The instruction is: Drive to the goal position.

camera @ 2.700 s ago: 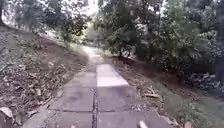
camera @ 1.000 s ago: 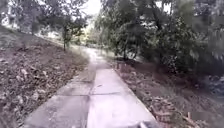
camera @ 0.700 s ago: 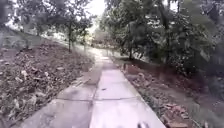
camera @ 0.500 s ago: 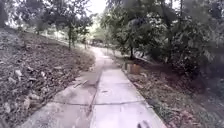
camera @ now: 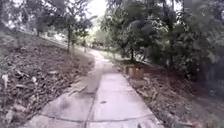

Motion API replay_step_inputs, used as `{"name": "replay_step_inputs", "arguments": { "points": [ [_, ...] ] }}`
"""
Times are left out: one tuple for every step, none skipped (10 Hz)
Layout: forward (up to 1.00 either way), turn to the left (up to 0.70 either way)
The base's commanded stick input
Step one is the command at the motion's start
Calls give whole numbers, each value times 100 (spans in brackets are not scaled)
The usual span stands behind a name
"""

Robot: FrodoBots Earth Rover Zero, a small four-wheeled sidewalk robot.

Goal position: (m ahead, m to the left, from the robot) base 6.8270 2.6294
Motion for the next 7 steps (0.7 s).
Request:
{"name": "replay_step_inputs", "arguments": {
  "points": [
    [70,1],
    [70,2],
    [70,2],
    [70,2],
    [70,2],
    [70,2],
    [70,2]
  ]
}}
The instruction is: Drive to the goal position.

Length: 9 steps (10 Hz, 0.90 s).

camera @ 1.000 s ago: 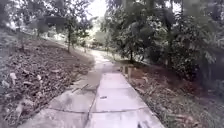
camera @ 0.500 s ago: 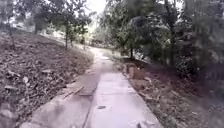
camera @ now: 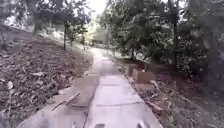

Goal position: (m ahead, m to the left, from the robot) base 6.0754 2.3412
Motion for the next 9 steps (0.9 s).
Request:
{"name": "replay_step_inputs", "arguments": {
  "points": [
    [70,2],
    [70,2],
    [70,2],
    [70,0],
    [70,0],
    [70,0],
    [70,0],
    [70,0],
    [70,0]
  ]
}}
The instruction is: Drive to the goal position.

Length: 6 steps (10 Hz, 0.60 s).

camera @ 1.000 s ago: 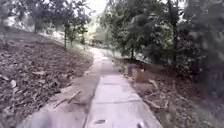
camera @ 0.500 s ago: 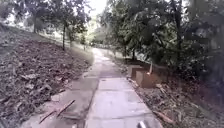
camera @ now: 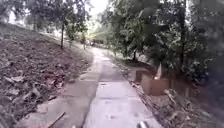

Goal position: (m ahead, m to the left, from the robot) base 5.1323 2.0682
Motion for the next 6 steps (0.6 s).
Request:
{"name": "replay_step_inputs", "arguments": {
  "points": [
    [70,0],
    [70,0],
    [70,0],
    [70,0],
    [70,0],
    [70,0]
  ]
}}
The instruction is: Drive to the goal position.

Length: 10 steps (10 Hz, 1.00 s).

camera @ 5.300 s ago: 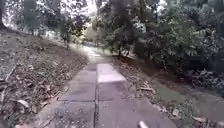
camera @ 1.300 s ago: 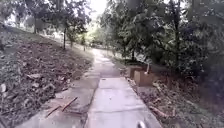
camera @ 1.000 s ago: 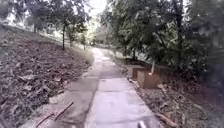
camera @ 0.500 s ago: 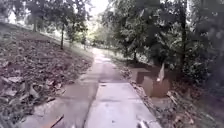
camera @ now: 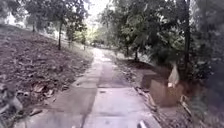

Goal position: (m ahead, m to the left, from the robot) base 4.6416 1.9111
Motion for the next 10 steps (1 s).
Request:
{"name": "replay_step_inputs", "arguments": {
  "points": [
    [70,0],
    [70,-1],
    [70,-15],
    [70,-34],
    [70,-28],
    [70,0],
    [70,0],
    [70,0],
    [70,0],
    [70,0]
  ]
}}
